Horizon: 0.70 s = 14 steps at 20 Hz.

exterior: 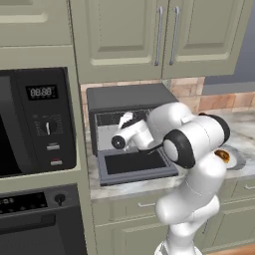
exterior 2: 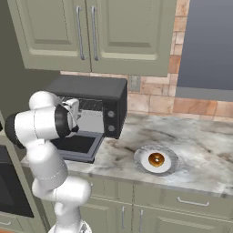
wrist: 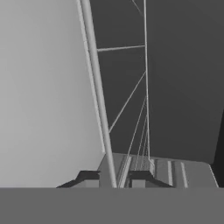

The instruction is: Pick up the bagel from the plate, place it on the toaster oven rack, close the door, and set the timer.

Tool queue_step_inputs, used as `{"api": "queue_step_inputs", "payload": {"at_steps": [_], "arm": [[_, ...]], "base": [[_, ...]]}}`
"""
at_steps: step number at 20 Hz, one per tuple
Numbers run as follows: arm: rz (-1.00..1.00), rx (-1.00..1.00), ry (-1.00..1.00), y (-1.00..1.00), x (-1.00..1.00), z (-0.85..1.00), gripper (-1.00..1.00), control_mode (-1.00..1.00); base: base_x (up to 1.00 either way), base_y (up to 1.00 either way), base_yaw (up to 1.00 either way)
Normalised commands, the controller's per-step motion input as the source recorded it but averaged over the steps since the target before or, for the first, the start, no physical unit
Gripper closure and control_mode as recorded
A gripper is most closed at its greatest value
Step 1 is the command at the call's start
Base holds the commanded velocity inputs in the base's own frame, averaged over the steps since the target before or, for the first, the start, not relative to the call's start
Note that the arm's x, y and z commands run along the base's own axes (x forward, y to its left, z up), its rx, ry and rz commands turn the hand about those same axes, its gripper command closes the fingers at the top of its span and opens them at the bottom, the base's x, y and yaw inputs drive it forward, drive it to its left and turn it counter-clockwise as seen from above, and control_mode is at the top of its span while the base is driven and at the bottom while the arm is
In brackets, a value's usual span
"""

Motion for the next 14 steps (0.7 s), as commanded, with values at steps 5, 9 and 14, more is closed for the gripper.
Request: {"api": "queue_step_inputs", "payload": {"at_steps": [5, 9, 14], "arm": [[0.0, 0.0, 0.31, 0.0, -0.52, 0.0, 1.0, -1.0], [0.0, 0.0, 0.31, -0.02, -0.81, 0.0, 1.0, -1.0], [0.0, 0.02, 0.32, -0.07, -0.93, 0.0, 1.0, -1.0]], "base": [[0.0, 0.0, 0.0], [0.0, 0.0, 0.0], [0.0, 0.0, 0.0]]}}
